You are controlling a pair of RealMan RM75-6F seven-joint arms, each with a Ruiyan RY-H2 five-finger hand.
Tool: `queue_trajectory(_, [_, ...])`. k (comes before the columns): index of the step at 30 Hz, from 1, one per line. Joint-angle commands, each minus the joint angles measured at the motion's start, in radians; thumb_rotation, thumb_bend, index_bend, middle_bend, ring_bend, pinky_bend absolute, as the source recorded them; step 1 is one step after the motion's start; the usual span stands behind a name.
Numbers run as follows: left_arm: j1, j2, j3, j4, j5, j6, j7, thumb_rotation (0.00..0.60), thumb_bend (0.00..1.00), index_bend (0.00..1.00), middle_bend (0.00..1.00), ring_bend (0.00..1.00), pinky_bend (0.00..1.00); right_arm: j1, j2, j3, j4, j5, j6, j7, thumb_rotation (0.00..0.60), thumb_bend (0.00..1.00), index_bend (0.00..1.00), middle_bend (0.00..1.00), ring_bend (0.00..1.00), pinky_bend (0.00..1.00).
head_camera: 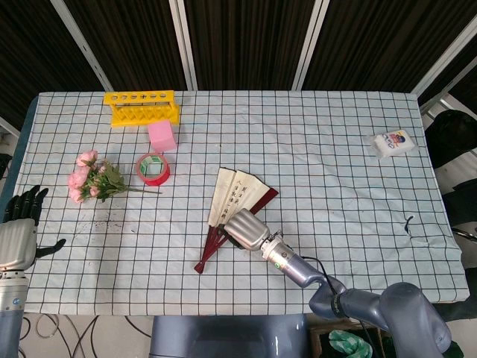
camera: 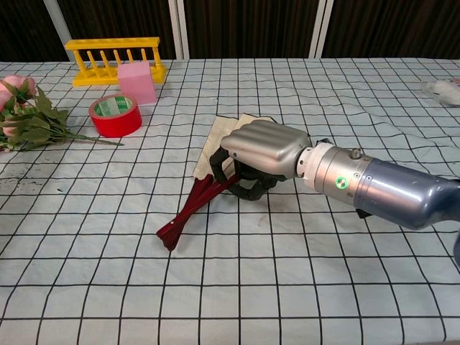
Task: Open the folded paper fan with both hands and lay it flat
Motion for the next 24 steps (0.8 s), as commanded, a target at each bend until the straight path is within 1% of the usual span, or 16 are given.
queue_trajectory(1, [0.0,0.0,0.0,0.0,-0.001,0.0,0.0,0.6,0.0,0.0,0.0,0.0,0.0,-0.001,-0.001,-0.001,0.003,0.001,-0.001,0.001,0.6,0.72,0.92,0.95,1.0,0.93])
queue_trajectory(24, [0.004,0.002,0.0,-0.005,-0.006,0.002,-0.001,0.6,0.0,0.0,0.0,0.0,0.0,0.001,0.021,0.021,-0.046,0.012,0.008,-0.021,0.6,0.72,0.92,0.95,1.0,0.93])
